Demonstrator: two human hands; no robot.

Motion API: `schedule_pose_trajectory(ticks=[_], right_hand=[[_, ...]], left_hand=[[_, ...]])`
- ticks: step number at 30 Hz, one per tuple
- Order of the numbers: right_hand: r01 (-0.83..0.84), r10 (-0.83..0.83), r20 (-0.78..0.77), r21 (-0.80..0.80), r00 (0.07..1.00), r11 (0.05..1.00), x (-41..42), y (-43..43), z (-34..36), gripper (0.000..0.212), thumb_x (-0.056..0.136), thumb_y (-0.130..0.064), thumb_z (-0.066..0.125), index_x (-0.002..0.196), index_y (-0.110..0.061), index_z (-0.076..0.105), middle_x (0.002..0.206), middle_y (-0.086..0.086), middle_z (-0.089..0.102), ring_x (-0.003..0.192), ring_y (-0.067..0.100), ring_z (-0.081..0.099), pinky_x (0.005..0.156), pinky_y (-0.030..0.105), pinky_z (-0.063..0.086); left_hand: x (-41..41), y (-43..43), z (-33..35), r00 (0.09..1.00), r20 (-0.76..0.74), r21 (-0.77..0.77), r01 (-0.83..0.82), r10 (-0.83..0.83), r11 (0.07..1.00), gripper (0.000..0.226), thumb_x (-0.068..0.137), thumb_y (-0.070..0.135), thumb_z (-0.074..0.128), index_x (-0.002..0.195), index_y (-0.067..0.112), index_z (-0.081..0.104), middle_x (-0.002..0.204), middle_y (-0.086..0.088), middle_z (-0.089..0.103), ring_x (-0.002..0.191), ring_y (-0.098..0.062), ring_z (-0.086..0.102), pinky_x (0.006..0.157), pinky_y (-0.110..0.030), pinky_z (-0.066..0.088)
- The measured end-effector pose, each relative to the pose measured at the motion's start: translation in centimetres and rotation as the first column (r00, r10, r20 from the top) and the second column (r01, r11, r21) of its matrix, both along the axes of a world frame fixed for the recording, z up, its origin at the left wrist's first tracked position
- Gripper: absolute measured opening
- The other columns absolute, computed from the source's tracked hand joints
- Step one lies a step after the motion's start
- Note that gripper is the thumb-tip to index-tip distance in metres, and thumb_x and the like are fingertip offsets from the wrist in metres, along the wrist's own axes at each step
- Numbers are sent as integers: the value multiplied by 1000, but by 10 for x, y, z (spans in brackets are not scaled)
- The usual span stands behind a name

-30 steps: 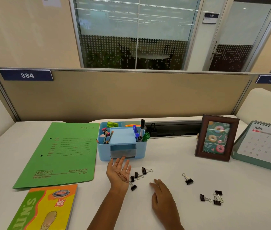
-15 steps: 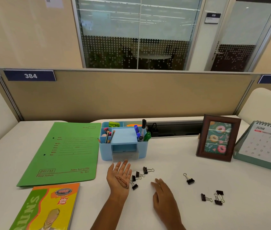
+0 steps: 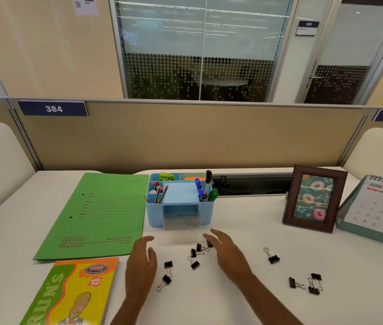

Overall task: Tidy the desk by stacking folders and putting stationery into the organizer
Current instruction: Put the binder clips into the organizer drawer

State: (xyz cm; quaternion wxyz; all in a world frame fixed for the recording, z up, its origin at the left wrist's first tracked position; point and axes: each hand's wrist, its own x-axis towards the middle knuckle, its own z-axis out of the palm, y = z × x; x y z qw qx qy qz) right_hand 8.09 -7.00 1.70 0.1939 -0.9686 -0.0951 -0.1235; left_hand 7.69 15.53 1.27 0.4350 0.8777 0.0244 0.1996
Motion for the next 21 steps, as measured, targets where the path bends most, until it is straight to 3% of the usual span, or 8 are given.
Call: schedule_pose_trajectory(ticks=[2,5,8,10,12,16,19,21], right_hand=[[-43,40,-171,-9,984,999,6,-2,5,57,89,4,34,136,-28,39,150,-3,25,136,13,29,107,22,27],[-45,26,-193,-97,981,994,12,-5,-1,44,93,-4,35,131,-23,45,140,0,39,127,19,39,99,26,35],[-7,-6,-108,-114,994,993,11,-5,-1,24,87,-3,53,107,-13,62,105,10,60,94,27,58,68,28,44],[14,-20,-47,-130,999,991,12,-10,-3,17,71,-2,72,83,-14,67,76,7,62,64,23,61,50,22,38],[13,-12,5,-103,1000,995,14,-10,-1,12,68,-7,72,76,-15,67,68,6,61,55,21,60,46,21,39],[-7,-1,215,39,977,999,19,10,37,21,81,-25,46,85,-15,65,79,5,63,69,17,61,58,26,51],[-64,66,354,-18,933,998,31,30,68,27,82,-29,42,86,-18,66,82,4,66,74,16,62,58,24,49],[-80,124,405,-125,906,989,44,37,77,15,80,-27,53,84,-19,66,81,2,67,74,17,64,54,25,50]], left_hand=[[0,10,-11,997,14,232,75,-80,970,30,81,6,44,105,4,61,109,-15,64,98,-34,62,81,-40,49],[0,17,-31,991,22,476,108,-134,873,39,82,18,35,110,6,60,120,-12,60,115,-32,56,94,-37,44],[-2,21,-42,988,-16,496,138,-151,857,42,97,27,15,121,10,45,125,-12,58,140,-3,4,110,-20,6],[-2,23,-46,989,-38,503,144,-145,852,51,98,33,2,123,11,42,123,-14,60,139,0,-10,109,-16,0],[-3,22,-45,988,-47,525,151,-149,838,53,98,34,0,123,12,42,125,-11,58,140,-2,-5,109,-17,0],[-1,19,-47,991,-41,527,127,-124,840,46,98,28,14,119,10,51,120,-15,62,119,-19,36,109,-16,-1],[0,19,-49,994,-28,536,106,-108,838,45,83,23,32,114,7,60,118,-14,63,115,-22,43,108,-15,0],[0,19,-48,994,-33,541,105,-104,834,46,81,23,33,113,7,62,118,-13,64,113,-27,56,108,-15,1]])
